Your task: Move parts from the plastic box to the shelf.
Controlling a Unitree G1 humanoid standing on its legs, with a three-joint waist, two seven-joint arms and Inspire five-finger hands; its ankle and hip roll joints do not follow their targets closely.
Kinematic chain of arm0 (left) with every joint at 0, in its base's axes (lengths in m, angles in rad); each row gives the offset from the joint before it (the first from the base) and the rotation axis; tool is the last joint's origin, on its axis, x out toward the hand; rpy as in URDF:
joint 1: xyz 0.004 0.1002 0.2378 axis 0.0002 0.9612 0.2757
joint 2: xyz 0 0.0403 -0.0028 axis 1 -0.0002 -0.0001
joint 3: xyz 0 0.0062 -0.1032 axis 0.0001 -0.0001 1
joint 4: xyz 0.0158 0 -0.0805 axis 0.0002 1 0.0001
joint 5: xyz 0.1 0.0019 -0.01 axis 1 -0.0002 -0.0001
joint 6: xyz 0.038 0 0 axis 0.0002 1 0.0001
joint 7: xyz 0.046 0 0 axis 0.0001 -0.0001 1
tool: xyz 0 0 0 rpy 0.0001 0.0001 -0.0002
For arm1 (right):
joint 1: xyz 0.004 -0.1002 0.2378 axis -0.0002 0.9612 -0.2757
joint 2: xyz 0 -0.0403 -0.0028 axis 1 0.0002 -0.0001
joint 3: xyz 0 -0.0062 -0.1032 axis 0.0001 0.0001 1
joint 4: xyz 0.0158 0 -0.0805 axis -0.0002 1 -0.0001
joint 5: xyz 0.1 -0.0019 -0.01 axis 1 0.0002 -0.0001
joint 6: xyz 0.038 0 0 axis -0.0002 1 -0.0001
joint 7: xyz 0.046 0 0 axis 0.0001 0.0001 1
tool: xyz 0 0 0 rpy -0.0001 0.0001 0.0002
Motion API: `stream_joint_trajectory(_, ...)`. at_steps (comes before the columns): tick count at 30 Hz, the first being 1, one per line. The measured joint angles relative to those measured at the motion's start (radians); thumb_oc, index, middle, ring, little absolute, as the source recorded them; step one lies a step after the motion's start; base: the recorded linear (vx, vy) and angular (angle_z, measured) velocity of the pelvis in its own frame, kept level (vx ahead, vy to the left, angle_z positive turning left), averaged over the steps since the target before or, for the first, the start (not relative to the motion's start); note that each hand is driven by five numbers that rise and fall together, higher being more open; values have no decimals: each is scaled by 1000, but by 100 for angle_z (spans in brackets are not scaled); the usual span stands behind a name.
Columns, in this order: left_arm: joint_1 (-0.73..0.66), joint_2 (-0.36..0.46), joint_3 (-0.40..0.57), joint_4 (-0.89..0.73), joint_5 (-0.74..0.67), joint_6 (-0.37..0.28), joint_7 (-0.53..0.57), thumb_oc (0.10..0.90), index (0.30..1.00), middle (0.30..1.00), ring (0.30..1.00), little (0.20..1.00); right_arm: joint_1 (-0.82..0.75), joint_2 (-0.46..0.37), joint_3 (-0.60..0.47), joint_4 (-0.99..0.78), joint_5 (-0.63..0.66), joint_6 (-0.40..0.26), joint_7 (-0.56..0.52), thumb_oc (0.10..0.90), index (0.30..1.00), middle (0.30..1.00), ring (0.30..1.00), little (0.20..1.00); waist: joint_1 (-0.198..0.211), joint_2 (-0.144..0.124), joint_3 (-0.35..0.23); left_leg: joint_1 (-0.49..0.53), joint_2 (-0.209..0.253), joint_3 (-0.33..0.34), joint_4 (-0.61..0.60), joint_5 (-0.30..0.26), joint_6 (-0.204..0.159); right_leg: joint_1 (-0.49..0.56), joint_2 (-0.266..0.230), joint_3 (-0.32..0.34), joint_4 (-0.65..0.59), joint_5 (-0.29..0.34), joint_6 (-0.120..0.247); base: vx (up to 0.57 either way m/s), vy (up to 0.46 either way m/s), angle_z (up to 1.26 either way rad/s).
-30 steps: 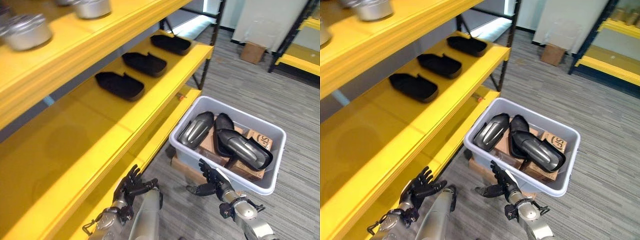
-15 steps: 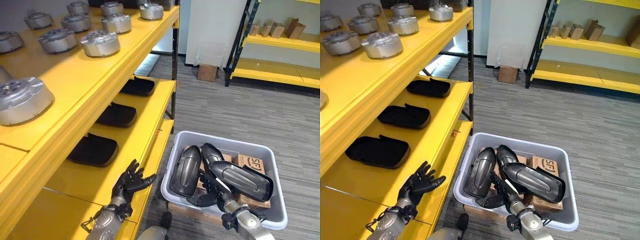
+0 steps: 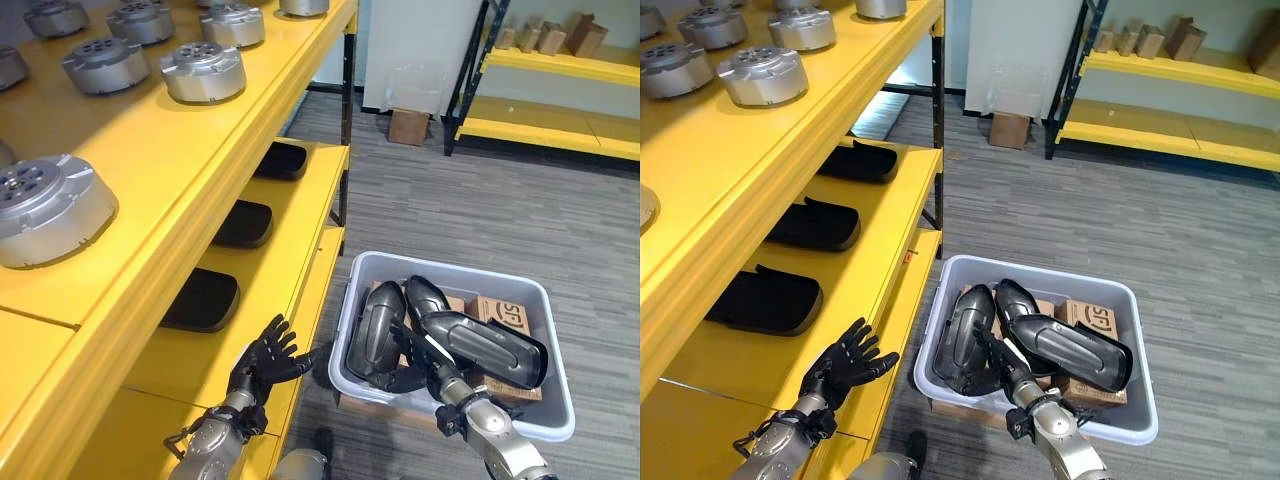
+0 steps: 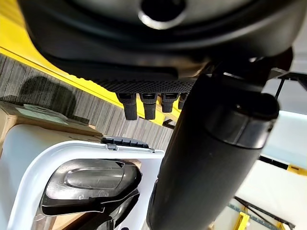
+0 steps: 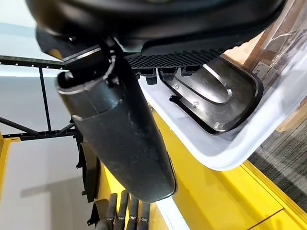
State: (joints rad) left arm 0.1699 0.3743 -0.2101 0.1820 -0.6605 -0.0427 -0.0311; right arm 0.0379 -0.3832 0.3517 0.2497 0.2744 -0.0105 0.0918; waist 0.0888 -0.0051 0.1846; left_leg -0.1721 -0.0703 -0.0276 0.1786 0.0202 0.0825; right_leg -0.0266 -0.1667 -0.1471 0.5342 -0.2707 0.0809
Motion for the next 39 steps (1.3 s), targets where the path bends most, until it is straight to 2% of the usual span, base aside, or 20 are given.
stream_joint_trajectory(2, -9, -8, 2, 6, 0, 0, 5, 900, 1000, 1000, 1000, 1000, -6, 2, 10, -3, 0, -2, 1, 900, 1000, 1000, 1000, 1000, 11, 24, 5, -11, 9, 15, 21, -9, -1, 4, -108, -35, 45, 2, -6, 24, -189, -18)
stream_joint_trajectory(3, -12, -8, 2, 2, 0, -1, 4, 900, 1000, 1000, 1000, 1000, -6, 2, 13, -3, 0, -1, 3, 900, 1000, 1000, 1000, 1000, 25, 39, 5, -20, 19, 20, 27, -9, -1, 12, -179, -82, 39, 13, -19, 14, -215, -29)
stream_joint_trajectory(4, -6, -7, 8, 6, 0, -1, 4, 900, 1000, 1000, 1000, 1000, 2, 6, 14, -4, -1, -1, 8, 900, 1000, 1000, 1000, 1000, 61, 43, -2, -19, 36, 66, 6, -3, -23, 30, -275, -156, -10, 36, -29, -16, -188, -46)
stream_joint_trajectory(5, -2, -9, 16, 0, 0, -3, 7, 900, 1000, 1000, 1000, 1000, 10, 12, 15, -4, -1, -1, 10, 900, 1000, 1000, 1000, 1000, 81, 42, -12, -22, 42, 88, -5, -3, -25, 56, -331, -227, -87, 67, -24, -14, -96, -43)
stream_joint_trajectory(6, 3, -2, 34, -6, -1, -10, 16, 900, 1000, 1000, 1000, 1000, 6, 26, 18, -4, -1, -1, 12, 900, 1000, 1000, 1000, 1000, 85, 51, -13, -54, 56, 67, 14, 0, -34, 89, -332, -236, -205, 111, 20, -32, -414, -17)
stream_joint_trajectory(7, -8, 17, 70, -5, -1, -14, 25, 900, 1000, 1000, 1000, 1000, -1, 33, 33, -8, -2, -1, 23, 900, 1000, 1000, 1000, 1000, 92, 20, -11, -77, 62, 53, -8, 12, -69, 101, -314, -178, -269, 143, 56, -20, -427, 3)
stream_joint_trajectory(8, -8, 17, 70, -5, -1, -14, 25, 900, 1000, 1000, 1000, 1000, -1, 33, 33, -8, -2, -1, 23, 900, 1000, 1000, 1000, 1000, 92, 20, -11, -77, 62, 53, -8, 12, -69, 101, -314, -178, -269, 143, 56, -7, -611, -41)
stream_joint_trajectory(9, 11, 15, 141, 10, -3, -37, 34, 900, 1000, 1000, 1000, 1000, -2, 22, 45, -1, -1, 3, 38, 900, 1000, 1000, 1000, 1000, 119, -37, -23, -48, 121, 78, -72, 89, -146, 128, -241, -195, -387, 156, 179, 18, -413, -52)
stream_joint_trajectory(11, 55, -8, 140, 6, -4, -45, 42, 900, 1000, 1000, 1000, 1000, 30, -22, 33, 0, 0, 0, 32, 900, 1000, 1000, 1000, 1000, 97, 5, -50, -13, 196, 43, -124, 100, -171, 144, -149, -212, -419, 161, 154, 22, -266, -43)
stream_joint_trajectory(12, 86, -11, 125, 0, -4, -43, 41, 900, 1000, 1000, 1000, 1000, 54, -34, 30, -6, 0, 0, 29, 900, 1000, 1000, 1000, 1000, 93, 9, -66, 0, 230, 55, -151, 120, -173, 142, -114, -203, -430, 163, 136, 13, -135, -43)
stream_joint_trajectory(13, 129, -13, 104, -1, -4, -38, 34, 900, 1000, 1000, 1000, 1000, 73, -56, 28, -6, 0, 0, 29, 900, 1000, 1000, 1000, 1000, 85, 25, -88, 12, 263, 47, -169, 130, -167, 140, -73, -190, -444, 164, 114, 21, -184, -48)
stream_joint_trajectory(14, 145, -19, 78, 13, -4, -21, 26, 900, 1000, 1000, 1000, 1000, 88, -80, 25, -6, 0, 1, 24, 900, 1000, 1000, 1000, 1000, 76, 23, -91, 19, 273, 45, -166, 141, -151, 142, -57, -180, -451, 163, 109, 33, -245, -48)
stream_joint_trajectory(15, 155, -33, 62, 24, -4, -16, 20, 900, 1000, 1000, 1000, 1000, 97, -103, 26, -5, 0, 1, 22, 900, 1000, 1000, 1000, 1000, 70, 36, -101, 23, 286, 44, -169, 145, -153, 141, -38, -173, -455, 161, 105, 40, -204, -25)
stream_joint_trajectory(17, 176, -68, 53, 26, -4, -12, 20, 900, 1000, 1000, 1000, 1000, 106, -113, 25, 5, 0, 2, 12, 900, 1000, 1000, 1000, 1000, 49, 37, -108, 25, 305, 46, -185, 164, -184, 142, -14, -171, -470, 166, 97, 36, -134, -9)
stream_joint_trajectory(18, 173, -82, 46, 26, -4, 1, 20, 900, 1000, 1000, 1000, 1000, 113, -115, 27, 5, 0, 3, 9, 900, 1000, 1000, 1000, 1000, 49, 29, -107, 24, 318, 50, -190, 173, -193, 150, 2, -173, -492, 175, 89, 42, -119, -3)
stream_joint_trajectory(24, 143, -70, 64, 25, -4, -1, 25, 900, 1000, 1000, 1000, 1000, 102, -43, 28, 2, 4, 0, 9, 900, 1000, 1000, 1000, 1000, 52, 23, -108, 33, 308, 45, -198, 174, -192, 197, 5, -204, -534, 180, 91, 46, -69, 13)
stream_joint_trajectory(33, 139, -66, 66, 25, -35, 0, 26, 900, 1000, 1000, 1000, 1000, 95, -46, 28, 1, 4, 0, 9, 900, 1000, 1000, 1000, 1000, 53, 37, -95, 34, 308, 43, -208, 163, -217, 180, -3, -211, -500, 163, 91, 23, -68, 4)
stream_joint_trajectory(37, 163, -69, 91, 25, -42, -1, 26, 900, 1000, 1000, 1000, 1000, 94, -60, 28, 0, 4, 0, 11, 900, 1000, 1000, 1000, 1000, 54, 46, -89, 34, 325, 30, -208, 163, -218, 175, 15, -204, -486, 156, 84, 1, -164, -1)
stream_joint_trajectory(38, 177, -73, 102, 25, -43, -1, 27, 900, 1000, 1000, 1000, 1000, 94, -65, 28, -1, 4, -1, 11, 900, 1000, 1000, 1000, 1000, 59, 52, -85, 31, 337, 21, -203, 165, -218, 175, 31, -206, -478, 149, 72, -35, -194, 6)
stream_joint_trajectory(39, 180, -80, 109, 25, -43, -1, 29, 900, 1000, 1000, 1000, 1000, 94, -69, 28, -1, 4, -2, 10, 900, 1000, 1000, 1000, 1000, 62, 60, -76, 29, 354, 17, -197, 180, -234, 173, 49, -208, -467, 137, 60, -31, -121, 10)
